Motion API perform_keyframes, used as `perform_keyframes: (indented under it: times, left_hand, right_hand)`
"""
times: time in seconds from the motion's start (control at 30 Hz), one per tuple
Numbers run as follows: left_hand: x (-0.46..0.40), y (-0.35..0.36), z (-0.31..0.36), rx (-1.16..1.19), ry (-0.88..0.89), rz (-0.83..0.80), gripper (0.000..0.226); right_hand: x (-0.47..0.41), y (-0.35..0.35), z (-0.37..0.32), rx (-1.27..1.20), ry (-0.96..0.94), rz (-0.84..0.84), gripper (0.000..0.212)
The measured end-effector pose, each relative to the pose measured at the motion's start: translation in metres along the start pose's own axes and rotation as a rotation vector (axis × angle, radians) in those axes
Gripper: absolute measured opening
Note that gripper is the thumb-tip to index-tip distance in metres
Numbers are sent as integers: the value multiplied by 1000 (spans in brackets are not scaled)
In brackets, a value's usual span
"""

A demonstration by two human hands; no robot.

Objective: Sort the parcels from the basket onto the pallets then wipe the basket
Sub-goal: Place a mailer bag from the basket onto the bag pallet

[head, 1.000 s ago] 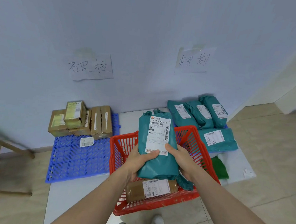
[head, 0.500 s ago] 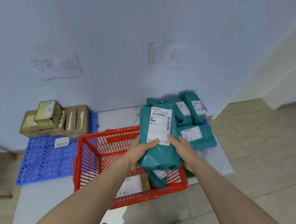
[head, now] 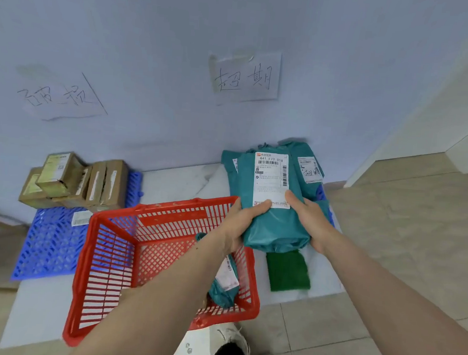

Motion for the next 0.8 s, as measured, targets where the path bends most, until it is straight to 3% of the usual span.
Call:
perform_keyframes:
  times: [0.1, 0.23, 0.47, 0.63, 0.8]
  left_hand:
    - [-25, 7, 17, 10, 20, 31, 48]
    - [-70, 0, 37, -21, 59, 156, 58]
    - [-157, -26, 69, -176, 129, 314, 60]
    - [-210, -46, 58, -227, 70, 357, 70]
    - [-259, -67, 40, -254, -8, 400, 60]
  right_hand:
    - [-27, 1, -14, -11, 8, 21, 25]
    - [-74, 8, -32, 32, 29, 51, 40]
    - [-161, 36, -39, 74, 14, 31, 20]
    - [-219, 51, -7, 114, 61, 48, 35]
    - [-274, 66, 12, 225, 38, 52, 26]
Point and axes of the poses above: each hand's wrist, its own x-axis away from the middle knuckle, its own y-axis out of the palm, z = x × y, the point moved 8 cm from there along -x, towards the middle knuckle, and after that the axes turned 7 degrees about z, right-handed, at the moved point
